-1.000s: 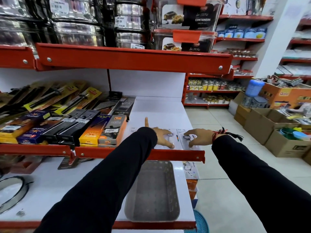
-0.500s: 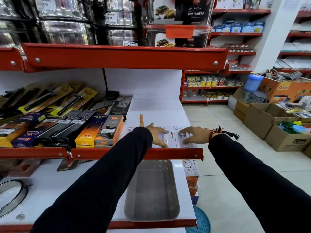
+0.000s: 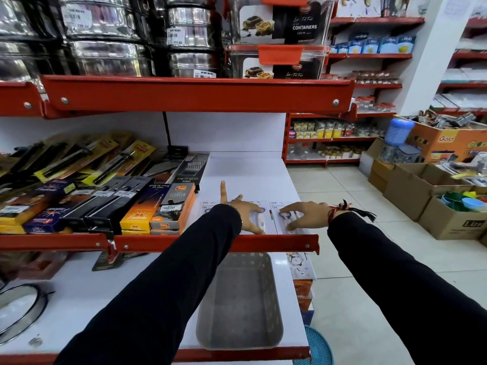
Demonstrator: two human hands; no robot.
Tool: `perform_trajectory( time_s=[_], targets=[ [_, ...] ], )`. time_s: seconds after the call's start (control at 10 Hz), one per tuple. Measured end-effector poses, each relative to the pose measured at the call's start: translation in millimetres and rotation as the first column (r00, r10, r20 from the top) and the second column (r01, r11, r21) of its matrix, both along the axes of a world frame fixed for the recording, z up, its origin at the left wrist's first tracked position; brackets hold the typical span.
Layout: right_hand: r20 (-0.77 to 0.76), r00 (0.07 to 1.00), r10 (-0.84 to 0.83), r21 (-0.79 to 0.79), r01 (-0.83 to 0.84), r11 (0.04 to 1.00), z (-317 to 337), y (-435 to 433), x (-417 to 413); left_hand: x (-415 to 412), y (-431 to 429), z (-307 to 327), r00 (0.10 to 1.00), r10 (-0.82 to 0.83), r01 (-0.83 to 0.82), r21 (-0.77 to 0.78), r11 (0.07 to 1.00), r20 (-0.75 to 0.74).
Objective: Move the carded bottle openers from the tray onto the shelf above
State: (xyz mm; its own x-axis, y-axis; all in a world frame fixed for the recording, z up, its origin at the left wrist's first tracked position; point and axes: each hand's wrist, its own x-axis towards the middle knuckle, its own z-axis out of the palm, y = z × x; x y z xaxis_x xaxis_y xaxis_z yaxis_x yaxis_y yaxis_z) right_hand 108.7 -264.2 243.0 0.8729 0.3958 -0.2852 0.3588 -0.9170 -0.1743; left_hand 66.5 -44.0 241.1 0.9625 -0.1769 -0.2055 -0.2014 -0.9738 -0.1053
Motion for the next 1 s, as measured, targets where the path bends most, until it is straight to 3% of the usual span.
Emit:
perform_trajectory(
  time_s=[0.4, 0.6, 0.8, 1.0],
  targets=[
    [0.022, 1.0, 0.013, -0.011, -0.013, 1.0, -8, -2, 5, -7, -10, 11, 0.999, 0.008, -0.004, 0.093, 0.996, -0.045],
    [0.012, 1.0, 0.016, -0.005, -0.016, 1.0, -11, -4, 4, -9, -11, 12, 0.998, 0.007, -0.003, 0.068, 0.998, -0.056],
    [0.077, 0.997, -0.024, 0.118, 0.015, 0.993, -17, 0, -5, -18, -6, 6, 0.999, 0.041, -0.042, -0.05, 0.998, -0.029],
    [0.476, 0.879, 0.019, 0.276, -0.169, 0.946, 0, 4, -34, -35, 8, 12, 0.948, 0.067, 0.012, -0.246, 0.969, 0.311]
  ],
)
